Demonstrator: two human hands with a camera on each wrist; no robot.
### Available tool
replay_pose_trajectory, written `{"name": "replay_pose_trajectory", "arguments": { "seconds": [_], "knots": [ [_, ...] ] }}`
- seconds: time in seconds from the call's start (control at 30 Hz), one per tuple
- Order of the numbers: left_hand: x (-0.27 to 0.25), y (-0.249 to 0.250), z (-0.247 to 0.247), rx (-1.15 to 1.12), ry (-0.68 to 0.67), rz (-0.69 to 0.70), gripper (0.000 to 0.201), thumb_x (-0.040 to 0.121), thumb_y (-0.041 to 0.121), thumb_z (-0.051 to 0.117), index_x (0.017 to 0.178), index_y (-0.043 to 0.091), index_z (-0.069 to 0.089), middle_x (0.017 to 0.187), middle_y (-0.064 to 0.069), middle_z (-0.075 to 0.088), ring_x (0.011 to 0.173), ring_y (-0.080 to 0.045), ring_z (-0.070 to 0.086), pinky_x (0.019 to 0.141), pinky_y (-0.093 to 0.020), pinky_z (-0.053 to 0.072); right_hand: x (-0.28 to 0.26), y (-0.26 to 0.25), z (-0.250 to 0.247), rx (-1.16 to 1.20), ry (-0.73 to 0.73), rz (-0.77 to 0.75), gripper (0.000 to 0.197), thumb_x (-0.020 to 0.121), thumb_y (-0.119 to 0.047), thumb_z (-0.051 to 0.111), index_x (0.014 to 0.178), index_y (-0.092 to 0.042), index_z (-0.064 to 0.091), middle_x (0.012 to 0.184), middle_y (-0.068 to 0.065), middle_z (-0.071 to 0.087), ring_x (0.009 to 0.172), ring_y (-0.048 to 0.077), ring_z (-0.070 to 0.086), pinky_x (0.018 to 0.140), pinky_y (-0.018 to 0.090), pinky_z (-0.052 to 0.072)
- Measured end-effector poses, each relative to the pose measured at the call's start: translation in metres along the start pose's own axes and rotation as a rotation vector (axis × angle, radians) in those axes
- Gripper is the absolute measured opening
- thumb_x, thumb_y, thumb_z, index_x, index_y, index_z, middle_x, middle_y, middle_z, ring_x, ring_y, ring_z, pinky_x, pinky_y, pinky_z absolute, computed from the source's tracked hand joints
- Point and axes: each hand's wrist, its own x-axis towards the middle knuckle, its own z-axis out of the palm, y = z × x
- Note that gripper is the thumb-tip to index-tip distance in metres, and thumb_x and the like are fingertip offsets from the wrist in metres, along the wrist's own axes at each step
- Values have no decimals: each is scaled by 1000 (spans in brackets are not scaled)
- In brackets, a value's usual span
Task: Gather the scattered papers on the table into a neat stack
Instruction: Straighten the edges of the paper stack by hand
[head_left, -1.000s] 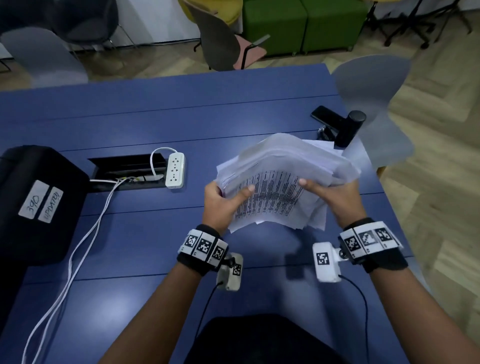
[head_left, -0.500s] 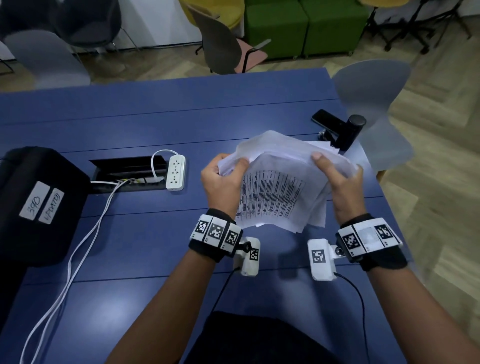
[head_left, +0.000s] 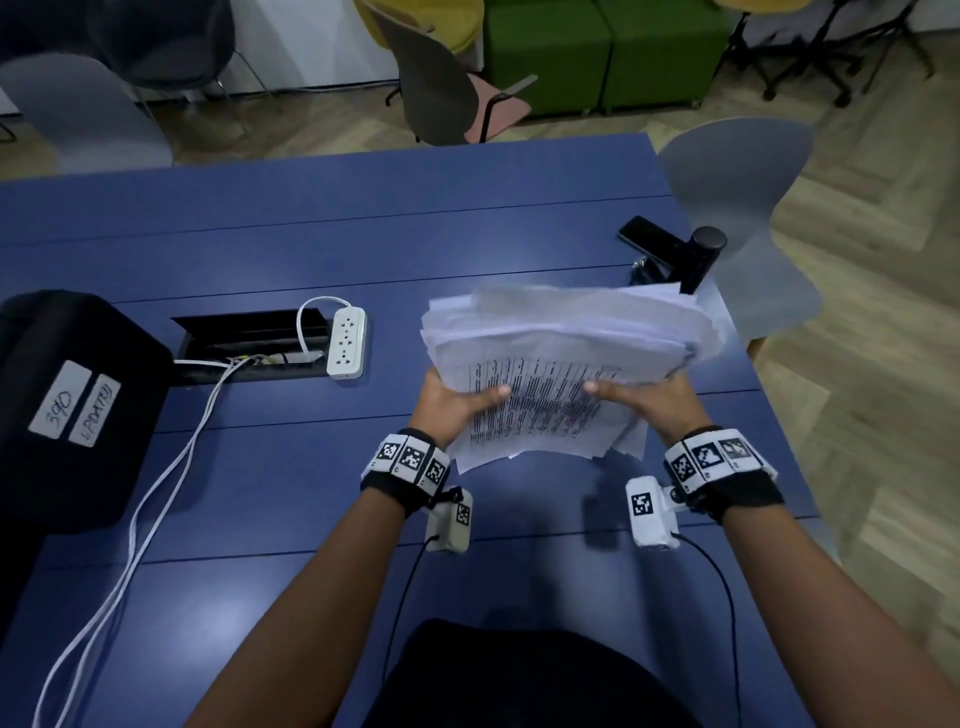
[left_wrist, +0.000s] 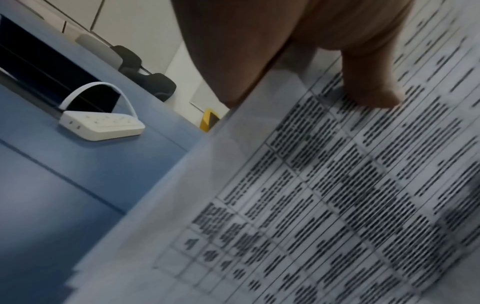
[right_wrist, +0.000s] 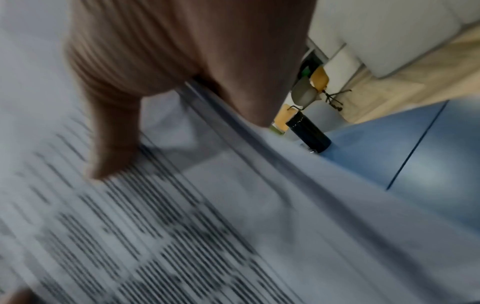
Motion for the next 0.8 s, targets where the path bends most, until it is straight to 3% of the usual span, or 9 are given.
{"name": "replay_pose_trajectory", "arguments": {
  "seconds": [0.07,0.13,0.2,0.3,0.4,0.53,0.63,0.7,0.8],
  "knots": [
    [-1,17,2,-14,58,7,68,60,26,91,115,7,56,110,-9,69,104,-17,67,92,-41,54,0,-7,0,32,49,-30,86,52,-14,89,127,4,52,113,7,69,108,12,66,79,14,53],
    [-4,36,3,-55,90,79,45,65,16,87,101,13,61,98,-3,73,95,-14,70,84,-33,57,-2,-23,-3,37,94,-63,95,43,-28,92,123,8,55,111,8,71,104,10,68,83,18,55],
    [-13,65,3,-79,107,181,33,71,2,81,93,19,65,89,3,74,89,-10,71,79,-27,56,-9,-40,-9,-8,79,-68,84,35,-40,94,107,-4,70,97,-4,76,94,8,71,85,25,56],
    [-26,90,3,-124,74,307,31,74,-4,76,90,22,70,87,5,75,90,-13,71,82,-31,57,-21,-58,-16,-62,-46,-7,68,15,-60,91,78,-38,78,80,-21,74,81,-4,69,75,17,55],
    [-29,86,-2,-46,60,307,31,75,0,76,103,9,65,93,3,73,93,-11,70,79,-20,55,-27,-72,-20,-130,-99,6,77,18,-64,90,85,-29,75,84,-20,74,88,-1,68,83,19,54],
    [-16,47,-7,18,70,199,42,74,-1,77,112,-6,62,100,-3,70,93,-8,69,82,-18,54,-24,-63,-12,-241,-42,-48,63,57,-30,90,110,-19,59,100,-19,63,89,-4,62,81,3,45],
    [-19,8,-2,32,48,101,43,75,-9,73,115,-10,57,101,-3,69,91,-4,69,79,-18,56,-21,-11,-6,-153,0,-30,89,43,-34,94,118,0,60,106,-8,73,99,6,68,92,23,54],
    [-24,-7,2,67,12,60,44,74,-10,74,114,-6,56,98,-1,67,88,-4,68,70,-10,52,-18,25,-11,-93,13,25,77,48,-15,92,115,2,59,102,0,75,98,13,70,92,36,55],
    [-24,-17,1,74,-17,27,50,71,-6,78,116,-2,56,101,0,67,87,7,67,71,-6,50,-21,45,-9,-62,8,60,71,57,8,83,120,8,53,101,2,75,95,11,71,82,26,58]
  ]
}}
